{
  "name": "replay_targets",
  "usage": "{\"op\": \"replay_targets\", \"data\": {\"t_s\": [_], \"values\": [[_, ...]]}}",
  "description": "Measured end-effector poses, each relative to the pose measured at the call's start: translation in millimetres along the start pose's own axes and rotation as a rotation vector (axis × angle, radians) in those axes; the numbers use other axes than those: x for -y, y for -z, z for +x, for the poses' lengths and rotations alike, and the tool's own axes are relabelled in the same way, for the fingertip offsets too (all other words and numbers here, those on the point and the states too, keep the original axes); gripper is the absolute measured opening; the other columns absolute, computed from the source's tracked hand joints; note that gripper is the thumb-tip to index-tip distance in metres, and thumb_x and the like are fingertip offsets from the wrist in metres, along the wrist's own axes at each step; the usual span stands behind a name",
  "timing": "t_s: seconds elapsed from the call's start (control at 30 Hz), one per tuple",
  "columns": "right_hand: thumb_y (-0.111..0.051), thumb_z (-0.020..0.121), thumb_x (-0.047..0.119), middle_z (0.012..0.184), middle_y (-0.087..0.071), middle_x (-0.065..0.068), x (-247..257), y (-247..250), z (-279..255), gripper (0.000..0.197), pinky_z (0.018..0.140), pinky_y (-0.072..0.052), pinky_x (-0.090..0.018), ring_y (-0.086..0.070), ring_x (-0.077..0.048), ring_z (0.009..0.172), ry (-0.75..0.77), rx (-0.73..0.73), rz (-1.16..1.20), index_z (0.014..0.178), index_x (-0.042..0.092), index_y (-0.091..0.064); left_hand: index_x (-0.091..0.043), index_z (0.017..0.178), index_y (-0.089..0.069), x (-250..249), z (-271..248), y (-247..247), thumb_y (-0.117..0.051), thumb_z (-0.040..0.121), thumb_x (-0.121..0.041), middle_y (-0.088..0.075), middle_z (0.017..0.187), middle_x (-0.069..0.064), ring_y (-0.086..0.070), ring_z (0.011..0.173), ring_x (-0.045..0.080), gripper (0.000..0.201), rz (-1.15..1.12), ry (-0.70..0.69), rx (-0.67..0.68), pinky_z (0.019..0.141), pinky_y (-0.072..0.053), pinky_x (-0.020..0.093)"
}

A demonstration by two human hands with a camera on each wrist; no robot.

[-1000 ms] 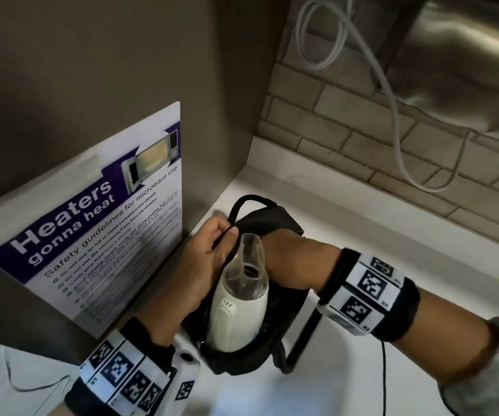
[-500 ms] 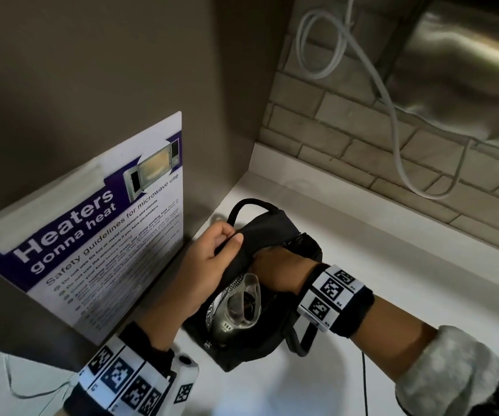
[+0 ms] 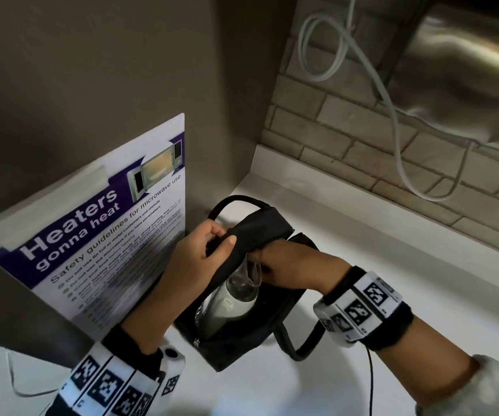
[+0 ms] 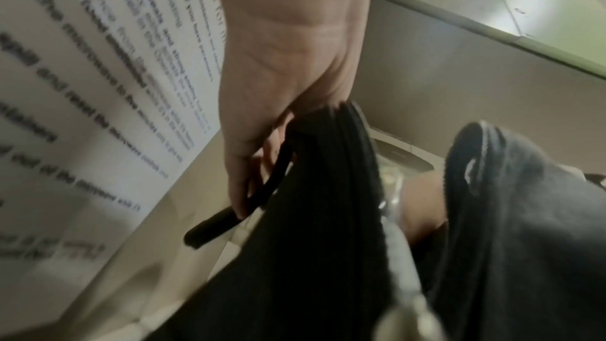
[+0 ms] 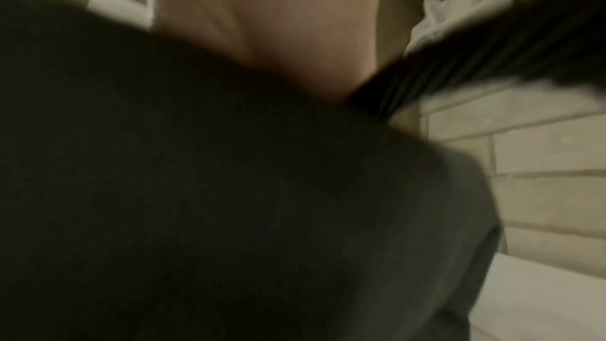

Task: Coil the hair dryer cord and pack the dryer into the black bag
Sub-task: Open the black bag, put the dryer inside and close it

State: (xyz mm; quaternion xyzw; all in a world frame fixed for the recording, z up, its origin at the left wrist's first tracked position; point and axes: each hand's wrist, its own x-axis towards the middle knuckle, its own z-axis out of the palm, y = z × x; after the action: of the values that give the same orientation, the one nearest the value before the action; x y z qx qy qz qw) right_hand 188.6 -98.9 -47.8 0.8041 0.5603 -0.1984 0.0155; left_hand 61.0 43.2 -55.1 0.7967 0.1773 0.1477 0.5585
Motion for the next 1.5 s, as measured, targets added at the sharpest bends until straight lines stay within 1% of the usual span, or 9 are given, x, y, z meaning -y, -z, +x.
{"op": "replay_targets", "data": {"t_s": [0.07,0.2,0.33,0.47,0.63,0.77,1.0,1.2,1.5], "values": [[-0.042,0.095,0.030,0.112,-0.066,-0.006,-2,9,-10,0.027,0.090,-0.048,-0.039,-0.060,-0.026,0.103,-0.008,0.021,0.017,0.112,0.020,-0.060,-0.020,0.098,-0.057,-2,-3,4,-0.066,0.085,-0.028,-0.068,0.097,-0.001,-0.066,0.091,0.015,0.018,0.084,-0.032,0.001,0.081,-0.055,0.036],[-0.033,0.099,0.029,0.109,-0.066,-0.008,5,9,-21,0.033,0.090,-0.047,-0.038,-0.059,-0.025,0.100,-0.073,0.062,-0.077,0.109,0.015,-0.061,-0.023,0.130,-0.042,-16,-13,14,-0.074,0.077,-0.027,-0.052,0.114,-0.004,-0.059,0.095,0.013,0.062,0.330,-0.138,0.155,0.073,-0.051,0.018],[-0.031,0.097,0.039,0.100,-0.066,-0.007,4,5,-29,0.039,0.086,-0.049,-0.041,-0.059,-0.025,0.094,-0.056,-0.009,-0.089,0.099,0.016,-0.062,-0.031,0.134,-0.028,-19,-27,18,-0.078,0.067,-0.032,-0.038,0.130,-0.011,-0.051,0.110,0.011,0.084,0.643,-0.388,0.250,0.086,-0.049,0.020],[-0.028,0.088,0.050,0.096,-0.065,-0.002,-5,6,-36,0.053,0.095,-0.032,-0.024,-0.048,-0.017,0.101,0.041,-0.083,-0.022,0.094,0.017,-0.068,-0.028,0.113,-0.046,-15,-35,10,-0.084,0.058,-0.022,-0.048,0.124,0.000,-0.057,0.101,0.012,0.067,0.822,-0.379,0.185,0.071,-0.036,0.012],[-0.046,0.086,0.047,0.080,-0.046,0.016,-8,20,-63,0.033,0.083,-0.031,-0.012,-0.042,-0.009,0.088,0.038,-0.504,0.241,0.085,0.023,-0.068,-0.020,0.090,-0.055,-10,-30,5,-0.081,0.065,-0.013,-0.050,0.109,0.005,-0.052,0.089,0.014,0.036,0.723,-0.361,-0.026,0.068,-0.044,0.017],[-0.051,0.086,0.039,0.085,-0.052,0.010,0,14,-70,0.021,0.085,-0.036,-0.019,-0.046,-0.014,0.094,0.011,-0.655,0.264,0.083,0.024,-0.066,-0.019,0.082,-0.058,-14,-26,5,-0.071,0.072,-0.024,-0.048,0.091,0.003,-0.042,0.083,0.016,0.017,0.749,-0.366,-0.132,0.063,-0.039,0.023],[-0.049,0.089,0.035,0.085,-0.050,0.006,12,2,-60,0.021,0.071,-0.041,-0.023,-0.049,-0.012,0.076,-0.097,-0.794,0.206,0.086,0.019,-0.062,-0.012,0.081,-0.059,-33,-20,-1,-0.065,0.083,-0.013,-0.037,0.073,-0.009,-0.040,0.065,0.010,0.006,0.559,-0.521,-0.172,0.053,-0.036,0.017],[-0.052,0.086,0.049,0.114,-0.058,0.006,22,-5,-44,0.041,0.088,-0.029,-0.026,-0.053,-0.010,0.104,-0.227,-0.719,0.147,0.117,0.023,-0.048,-0.015,0.082,-0.057,-25,-22,-8,-0.063,0.085,-0.020,-0.044,0.072,-0.008,-0.042,0.065,0.009,0.008,0.509,-0.486,-0.177,0.055,-0.038,0.017],[-0.043,0.096,0.020,0.082,-0.063,0.003,23,-3,-27,0.014,0.074,-0.033,-0.034,-0.056,-0.015,0.075,-0.201,-0.998,0.057,0.100,0.019,-0.057,-0.024,0.086,-0.051,1,-26,4,-0.070,0.080,-0.030,-0.044,0.071,-0.009,-0.047,0.064,0.009,0.021,0.514,-0.308,-0.181,0.054,-0.039,0.018]]}}
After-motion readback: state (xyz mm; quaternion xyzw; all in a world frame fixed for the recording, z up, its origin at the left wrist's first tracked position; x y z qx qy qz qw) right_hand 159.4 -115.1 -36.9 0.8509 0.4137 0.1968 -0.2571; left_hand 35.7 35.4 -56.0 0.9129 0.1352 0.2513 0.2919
